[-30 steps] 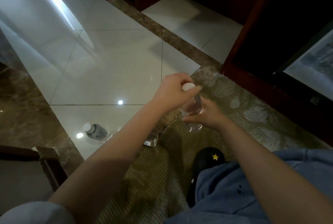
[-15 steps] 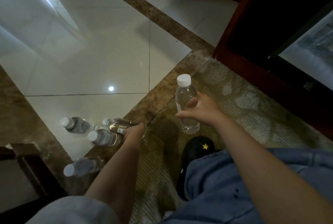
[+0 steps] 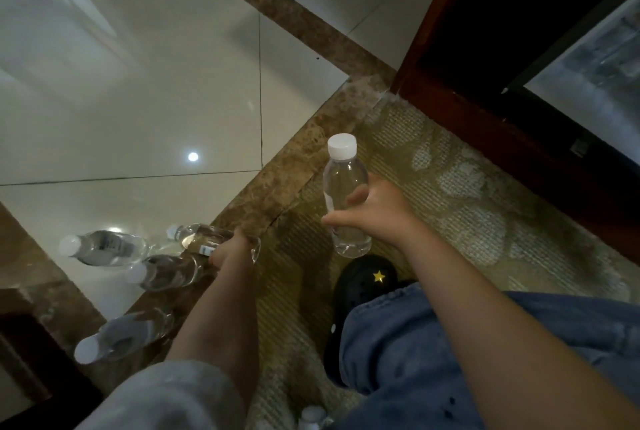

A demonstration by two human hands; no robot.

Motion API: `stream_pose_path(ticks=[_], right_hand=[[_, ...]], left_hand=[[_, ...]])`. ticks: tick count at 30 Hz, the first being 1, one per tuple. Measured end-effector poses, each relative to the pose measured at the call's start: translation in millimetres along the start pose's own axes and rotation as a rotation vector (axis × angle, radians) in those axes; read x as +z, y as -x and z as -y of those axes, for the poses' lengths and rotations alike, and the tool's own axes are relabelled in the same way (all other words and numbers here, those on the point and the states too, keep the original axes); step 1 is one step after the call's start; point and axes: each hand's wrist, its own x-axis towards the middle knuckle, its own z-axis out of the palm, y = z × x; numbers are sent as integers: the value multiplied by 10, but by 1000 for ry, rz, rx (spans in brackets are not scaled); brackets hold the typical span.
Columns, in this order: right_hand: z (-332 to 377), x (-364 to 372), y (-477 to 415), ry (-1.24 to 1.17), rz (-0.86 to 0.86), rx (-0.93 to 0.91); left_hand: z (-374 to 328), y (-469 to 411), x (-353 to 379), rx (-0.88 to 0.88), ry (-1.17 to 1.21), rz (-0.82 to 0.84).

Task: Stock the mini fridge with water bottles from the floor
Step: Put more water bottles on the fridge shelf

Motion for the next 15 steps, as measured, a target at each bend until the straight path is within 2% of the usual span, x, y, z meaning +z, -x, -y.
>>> stream_pose_path(ticks=[4, 9, 15], right_hand=[[8, -21, -27, 8, -30, 28], [35, -114, 15, -11, -108, 35], [74, -424, 175, 12, -286, 83]], left_hand=[[101, 212, 19, 87, -57, 25], [-6, 606, 228, 156, -17, 172], [-196, 1241, 470, 442, -101, 433]])
